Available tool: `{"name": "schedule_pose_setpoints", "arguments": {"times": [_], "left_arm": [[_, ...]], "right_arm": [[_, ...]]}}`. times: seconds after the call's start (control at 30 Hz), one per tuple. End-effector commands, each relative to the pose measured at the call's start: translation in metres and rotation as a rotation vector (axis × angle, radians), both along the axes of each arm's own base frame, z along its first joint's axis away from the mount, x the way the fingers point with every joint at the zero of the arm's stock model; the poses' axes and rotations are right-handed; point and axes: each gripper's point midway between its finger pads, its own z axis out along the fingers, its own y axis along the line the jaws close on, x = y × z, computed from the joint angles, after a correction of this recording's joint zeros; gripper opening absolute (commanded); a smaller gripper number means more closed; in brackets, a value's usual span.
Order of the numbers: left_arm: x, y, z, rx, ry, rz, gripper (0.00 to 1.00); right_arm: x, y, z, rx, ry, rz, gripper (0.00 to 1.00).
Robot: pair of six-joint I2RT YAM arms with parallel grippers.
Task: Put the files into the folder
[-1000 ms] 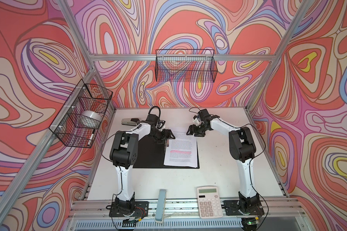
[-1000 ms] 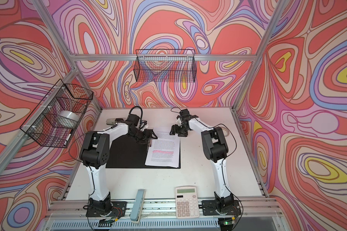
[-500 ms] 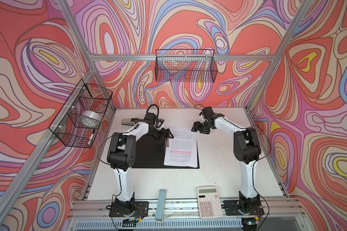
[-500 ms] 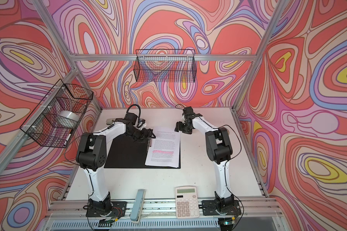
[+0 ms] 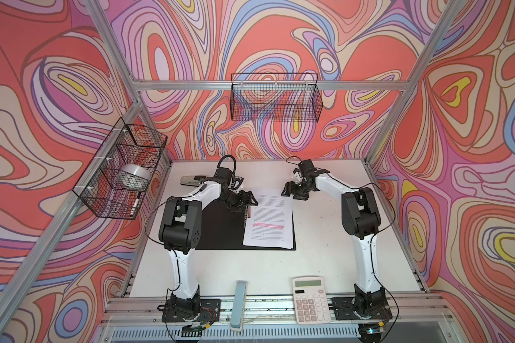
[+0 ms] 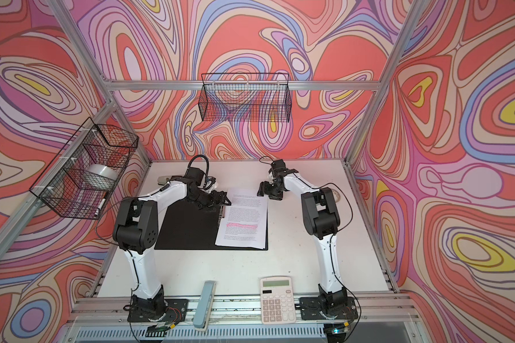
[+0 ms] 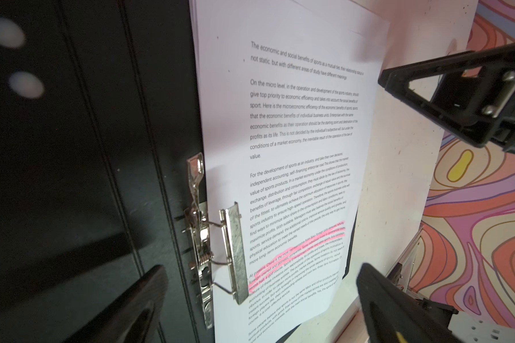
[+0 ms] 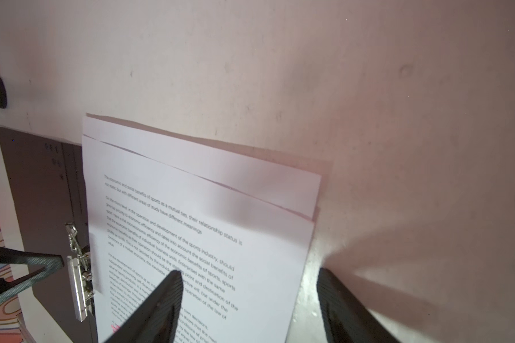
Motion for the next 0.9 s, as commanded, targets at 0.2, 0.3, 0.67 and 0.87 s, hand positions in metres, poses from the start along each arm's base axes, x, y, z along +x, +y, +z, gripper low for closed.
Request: {"name": "schedule_pose_setpoints", "arguments": {"times": [0.2,0.3,0.67,0.87], "left_arm": [[0.001,-0.001,-0.009,-0.004,0.032,-0.012,1.00],[0.002,-0.003,-0.011,-0.010,0.035,-0.011,1.00],[0.007,0.000,-0.005,0.010,0.009,-0.016,1.00],[0.002,0.018,0.030,0.103,-0.115,-0.069,1.00]], "right_arm": [[-0.002,0.015,-0.009,0.054,0.036,0.072,0.75],[-0.002,0.020,-0.004,0.074,0.027,0.097,0.75],[0.003,0.008,0.008,-0.015,-0.024,0.095,0.75],[0.025,-0.001,0.048,-0.064,-0.173,0.048,0.75]]}}
